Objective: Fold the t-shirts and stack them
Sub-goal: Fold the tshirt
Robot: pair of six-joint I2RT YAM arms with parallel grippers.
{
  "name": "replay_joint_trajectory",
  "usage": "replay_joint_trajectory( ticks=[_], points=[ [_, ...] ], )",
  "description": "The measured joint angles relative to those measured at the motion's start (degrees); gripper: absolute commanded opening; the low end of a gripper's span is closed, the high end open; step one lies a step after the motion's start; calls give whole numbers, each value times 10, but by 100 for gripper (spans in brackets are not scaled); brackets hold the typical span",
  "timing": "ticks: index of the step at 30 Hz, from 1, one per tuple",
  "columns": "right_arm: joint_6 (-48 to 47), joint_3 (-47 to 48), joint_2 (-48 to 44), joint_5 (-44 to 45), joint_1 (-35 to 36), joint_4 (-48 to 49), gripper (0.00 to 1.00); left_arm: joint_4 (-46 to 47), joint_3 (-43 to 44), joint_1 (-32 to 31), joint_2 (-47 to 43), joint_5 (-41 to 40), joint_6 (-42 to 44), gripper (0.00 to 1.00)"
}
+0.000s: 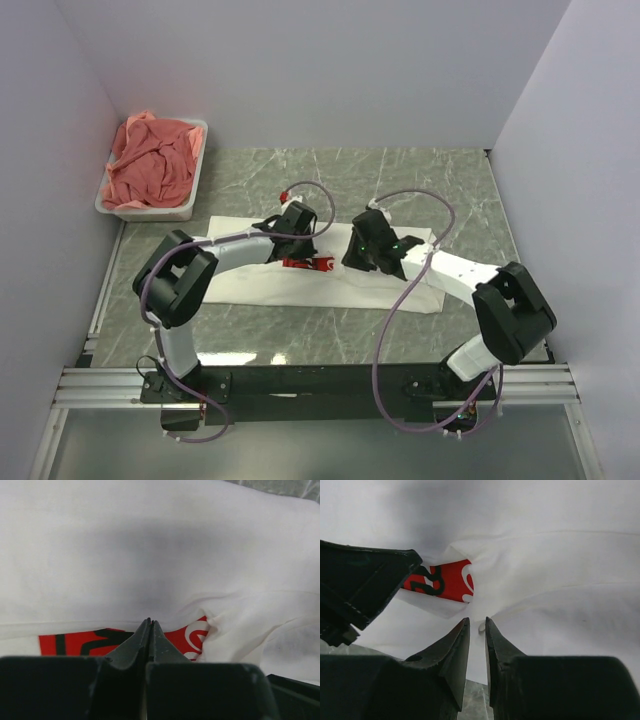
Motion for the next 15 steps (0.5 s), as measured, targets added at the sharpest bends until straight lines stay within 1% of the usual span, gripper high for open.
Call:
replay_joint_trajectory(
  ticks=[4,8,12,15],
  points=[
    [9,7,40,-1,15,12,26,-6,-20,17,-29,-15,-6,6],
    [17,4,81,-5,21,17,26,-8,-46,48,-77,-31,-12,7],
    [22,2,90,-14,22,37,26,-10,-68,75,-121,-43,-18,8],
    [22,4,95,-20,22,47,27,-15,-73,79,-137,-50,-19,9]
  ],
)
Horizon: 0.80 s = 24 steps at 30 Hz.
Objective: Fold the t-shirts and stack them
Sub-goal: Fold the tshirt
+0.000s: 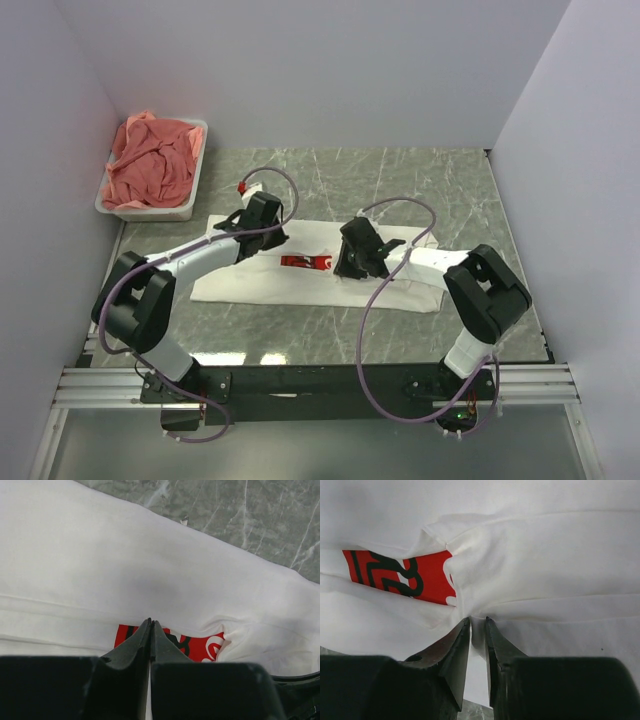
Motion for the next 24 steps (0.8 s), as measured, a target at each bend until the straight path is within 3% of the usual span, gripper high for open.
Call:
replay_joint_trajectory(
  ticks=[7,10,17,24],
  points=[
    [0,2,-26,14,2,-27,32,-25,-25,7,-30,-31,-7,9],
    [0,2,-81,37,2,-58,40,-37,-38,16,-40,-44,-10,8],
    [17,-4,-197,90,-6,-93,45,-42,-94,12,-79,-47,-9,7],
    [34,-78,-223,100,-73,-103,45,-42,-146,-27,-87,-52,-9,6]
  ],
)
